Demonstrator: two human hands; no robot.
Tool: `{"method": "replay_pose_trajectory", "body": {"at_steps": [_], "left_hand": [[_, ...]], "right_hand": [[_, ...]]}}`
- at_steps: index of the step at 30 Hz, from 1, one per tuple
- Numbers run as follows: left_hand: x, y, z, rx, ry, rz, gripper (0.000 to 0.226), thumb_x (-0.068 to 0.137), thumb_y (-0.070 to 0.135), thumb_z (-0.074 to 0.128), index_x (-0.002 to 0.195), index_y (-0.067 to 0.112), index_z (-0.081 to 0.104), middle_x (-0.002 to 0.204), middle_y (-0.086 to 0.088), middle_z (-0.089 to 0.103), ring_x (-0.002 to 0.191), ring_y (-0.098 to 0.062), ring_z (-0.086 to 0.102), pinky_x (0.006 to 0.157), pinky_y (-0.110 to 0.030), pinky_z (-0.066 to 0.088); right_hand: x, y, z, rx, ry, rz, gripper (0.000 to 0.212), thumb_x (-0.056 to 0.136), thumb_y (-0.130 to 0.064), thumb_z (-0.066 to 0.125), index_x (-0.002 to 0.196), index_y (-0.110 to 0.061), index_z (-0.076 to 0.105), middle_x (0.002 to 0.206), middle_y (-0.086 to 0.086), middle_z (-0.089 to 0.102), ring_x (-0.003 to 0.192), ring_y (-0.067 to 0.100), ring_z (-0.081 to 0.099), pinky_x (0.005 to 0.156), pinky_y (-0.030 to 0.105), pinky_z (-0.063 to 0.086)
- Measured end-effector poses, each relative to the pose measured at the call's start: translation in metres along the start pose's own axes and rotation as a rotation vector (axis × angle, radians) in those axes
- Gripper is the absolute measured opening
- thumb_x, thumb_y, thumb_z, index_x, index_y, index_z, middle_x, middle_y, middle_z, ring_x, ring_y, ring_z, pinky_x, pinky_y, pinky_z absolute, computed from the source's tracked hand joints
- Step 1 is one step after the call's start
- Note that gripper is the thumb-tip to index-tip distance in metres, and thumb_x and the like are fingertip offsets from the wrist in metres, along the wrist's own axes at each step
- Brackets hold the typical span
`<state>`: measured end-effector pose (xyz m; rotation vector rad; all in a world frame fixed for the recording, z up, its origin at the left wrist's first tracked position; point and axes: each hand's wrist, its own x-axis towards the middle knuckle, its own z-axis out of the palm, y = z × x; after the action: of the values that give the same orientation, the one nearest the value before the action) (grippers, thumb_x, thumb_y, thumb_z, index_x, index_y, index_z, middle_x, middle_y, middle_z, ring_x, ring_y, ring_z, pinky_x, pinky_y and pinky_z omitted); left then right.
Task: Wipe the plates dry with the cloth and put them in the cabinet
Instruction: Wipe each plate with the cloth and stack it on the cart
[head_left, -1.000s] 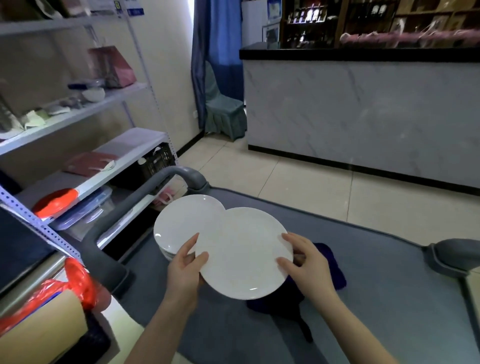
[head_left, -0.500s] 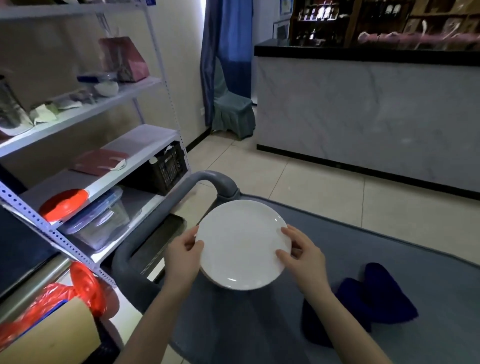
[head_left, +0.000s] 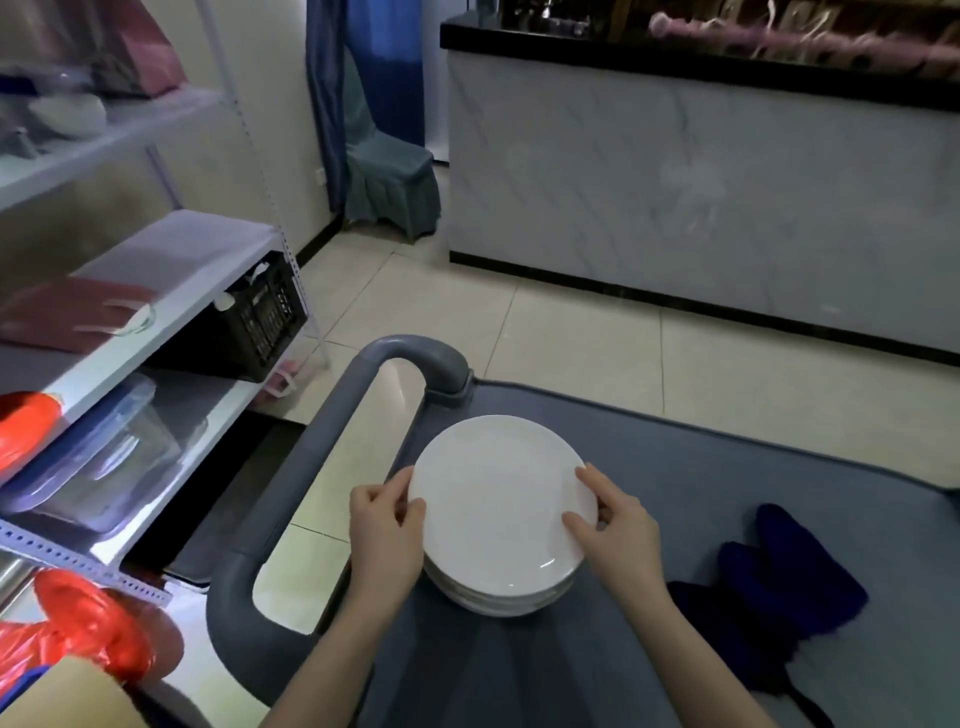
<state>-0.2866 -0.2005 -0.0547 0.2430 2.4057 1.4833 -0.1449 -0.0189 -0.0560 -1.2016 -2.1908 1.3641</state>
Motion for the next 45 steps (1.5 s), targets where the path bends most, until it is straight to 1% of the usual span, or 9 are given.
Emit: {"method": "replay_pose_trajectory", "body": {"at_steps": [4,7,11,15,20,32,36,40,45], "left_hand": [[0.003,-0.005,0.0,0.028,-0.025,0.015,0.037,0.097,0.009,0.054,0.132,0.021,0.058,0.109,0.001,0.044,0.091,-0.007,0.056,0.087,-0.023,0.039],[0.006,-0.007,-0.004,0.047,-0.049,0.062,0.035,0.093,0.008,0.058,0.126,0.022,0.059,0.108,0.005,0.045,0.088,-0.006,0.057,0.084,-0.022,0.043],[0.019,-0.006,-0.012,0.054,-0.155,0.099,0.044,0.087,0.005,0.061,0.125,0.024,0.052,0.12,0.004,0.049,0.099,-0.009,0.058,0.098,-0.036,0.049],[0.034,-0.005,-0.016,0.175,-0.464,0.146,0.084,0.089,0.011,0.058,0.157,0.026,0.012,0.15,0.01,0.034,0.136,-0.014,0.036,0.112,-0.033,0.031],[0.031,-0.007,-0.005,0.217,-0.577,0.152,0.096,0.09,0.019,0.06,0.155,0.031,-0.01,0.159,0.01,0.021,0.14,-0.015,0.029,0.114,-0.033,0.027],[0.041,-0.004,-0.006,0.232,-0.451,0.108,0.096,0.073,0.024,0.076,0.15,0.037,0.02,0.132,-0.001,0.048,0.12,-0.024,0.047,0.101,-0.041,0.044],[0.036,-0.006,-0.003,0.037,-0.393,0.028,0.093,0.06,0.024,0.074,0.141,0.044,0.034,0.122,0.011,0.053,0.109,-0.016,0.052,0.081,-0.029,0.046],[0.03,-0.012,0.001,-0.204,-0.332,-0.048,0.081,0.065,0.011,0.078,0.127,0.053,0.046,0.115,0.026,0.057,0.109,-0.006,0.056,0.082,-0.029,0.05],[0.032,-0.017,0.0,-0.397,-0.276,-0.143,0.072,0.076,-0.003,0.073,0.122,0.051,0.055,0.115,0.023,0.063,0.107,-0.007,0.06,0.076,-0.028,0.054]], "right_hand": [[-0.001,-0.002,0.003,-0.049,0.035,0.022,0.057,0.084,-0.011,0.07,0.136,-0.032,0.059,0.121,0.002,0.059,0.101,0.02,0.062,0.095,0.027,0.045],[-0.002,-0.002,0.005,-0.065,0.056,0.014,0.059,0.083,-0.008,0.07,0.136,-0.03,0.059,0.116,-0.011,0.054,0.106,0.021,0.058,0.097,0.026,0.043],[-0.001,-0.004,0.003,-0.126,0.053,-0.025,0.063,0.083,-0.012,0.073,0.14,-0.03,0.054,0.115,-0.013,0.05,0.113,0.013,0.042,0.092,0.018,0.032],[0.005,-0.009,-0.004,-0.366,-0.102,-0.067,0.075,0.088,-0.037,0.071,0.152,-0.026,0.036,0.149,-0.002,0.046,0.137,0.02,0.037,0.113,0.037,0.029],[0.004,-0.011,-0.005,-0.399,-0.263,0.076,0.09,0.089,-0.052,0.064,0.157,-0.042,0.005,0.143,0.002,0.05,0.128,0.026,0.05,0.103,0.04,0.044],[0.003,-0.009,0.007,-0.167,-0.169,0.138,0.094,0.082,-0.039,0.076,0.153,-0.047,0.015,0.136,0.004,0.05,0.118,0.021,0.047,0.092,0.032,0.04],[0.004,-0.007,0.007,-0.024,-0.115,0.154,0.09,0.076,-0.031,0.083,0.147,-0.048,0.031,0.133,-0.001,0.053,0.125,0.023,0.049,0.104,0.041,0.045],[0.001,-0.004,0.008,0.128,-0.115,0.157,0.083,0.075,-0.02,0.085,0.14,-0.048,0.042,0.132,-0.012,0.057,0.121,0.018,0.055,0.103,0.044,0.049],[-0.003,-0.01,0.016,0.207,-0.136,0.121,0.089,0.064,-0.036,0.078,0.143,-0.051,0.04,0.135,-0.003,0.053,0.123,0.021,0.053,0.103,0.049,0.049]]}}
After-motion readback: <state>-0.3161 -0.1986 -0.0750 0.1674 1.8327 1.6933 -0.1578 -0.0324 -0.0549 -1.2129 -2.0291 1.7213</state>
